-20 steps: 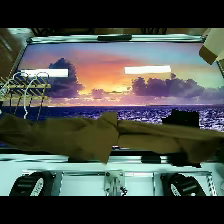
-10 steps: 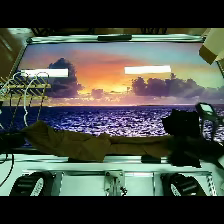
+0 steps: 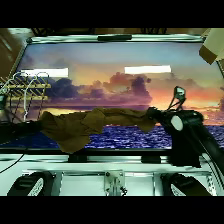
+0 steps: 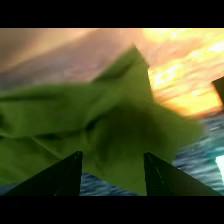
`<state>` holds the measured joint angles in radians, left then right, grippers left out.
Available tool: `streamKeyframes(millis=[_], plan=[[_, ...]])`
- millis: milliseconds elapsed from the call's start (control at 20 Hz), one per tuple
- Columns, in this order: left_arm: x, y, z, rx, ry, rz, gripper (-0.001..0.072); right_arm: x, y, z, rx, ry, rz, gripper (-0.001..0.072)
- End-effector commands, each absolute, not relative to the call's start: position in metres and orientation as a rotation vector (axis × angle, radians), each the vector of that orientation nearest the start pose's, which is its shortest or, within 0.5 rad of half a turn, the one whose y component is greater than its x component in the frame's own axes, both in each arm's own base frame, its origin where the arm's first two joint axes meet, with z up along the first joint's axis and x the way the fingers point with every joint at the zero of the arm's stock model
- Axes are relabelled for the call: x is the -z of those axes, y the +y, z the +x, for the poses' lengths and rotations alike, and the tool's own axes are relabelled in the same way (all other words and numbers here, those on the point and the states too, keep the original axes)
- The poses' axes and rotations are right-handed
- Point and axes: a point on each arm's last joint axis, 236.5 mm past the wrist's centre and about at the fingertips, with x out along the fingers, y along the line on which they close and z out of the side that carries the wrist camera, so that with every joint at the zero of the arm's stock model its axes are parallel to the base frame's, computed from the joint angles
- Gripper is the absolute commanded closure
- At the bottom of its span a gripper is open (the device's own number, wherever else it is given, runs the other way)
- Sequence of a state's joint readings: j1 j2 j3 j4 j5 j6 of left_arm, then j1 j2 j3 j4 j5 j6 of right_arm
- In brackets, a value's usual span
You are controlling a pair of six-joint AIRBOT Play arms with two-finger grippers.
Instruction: Fold the shirts.
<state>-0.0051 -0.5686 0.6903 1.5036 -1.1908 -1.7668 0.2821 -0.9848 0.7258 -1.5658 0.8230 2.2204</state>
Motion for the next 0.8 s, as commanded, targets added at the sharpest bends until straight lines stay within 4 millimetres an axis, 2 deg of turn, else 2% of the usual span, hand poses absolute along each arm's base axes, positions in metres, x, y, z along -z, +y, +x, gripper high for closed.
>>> streamKeyframes(millis=[0,150,200,350,600,750], plan=[[0.002,-0.017,0.246,-0.078,1.251,-0.233,0.0672,0.055,0.128,0.323,0.016,1.227,0.492,0.0213],[0.010,-0.017,0.250,-0.083,1.278,-0.232,0.0672,0.046,0.129,0.302,-0.090,1.300,0.334,0.0211],[0.010,-0.017,0.252,-0.082,1.271,-0.233,0.0672,0.048,0.122,0.291,-0.097,1.343,0.274,0.0074],[0.009,-0.017,0.252,-0.082,1.267,-0.233,0.0672,0.064,0.102,0.268,-0.052,1.455,0.166,0.0060],[0.009,-0.017,0.252,-0.082,1.267,-0.233,0.0672,0.096,0.121,0.274,-0.055,1.510,0.258,0.0061],[0.009,-0.017,0.252,-0.082,1.266,-0.234,0.0672,0.112,0.126,0.283,-0.045,1.504,0.288,0.0061]])
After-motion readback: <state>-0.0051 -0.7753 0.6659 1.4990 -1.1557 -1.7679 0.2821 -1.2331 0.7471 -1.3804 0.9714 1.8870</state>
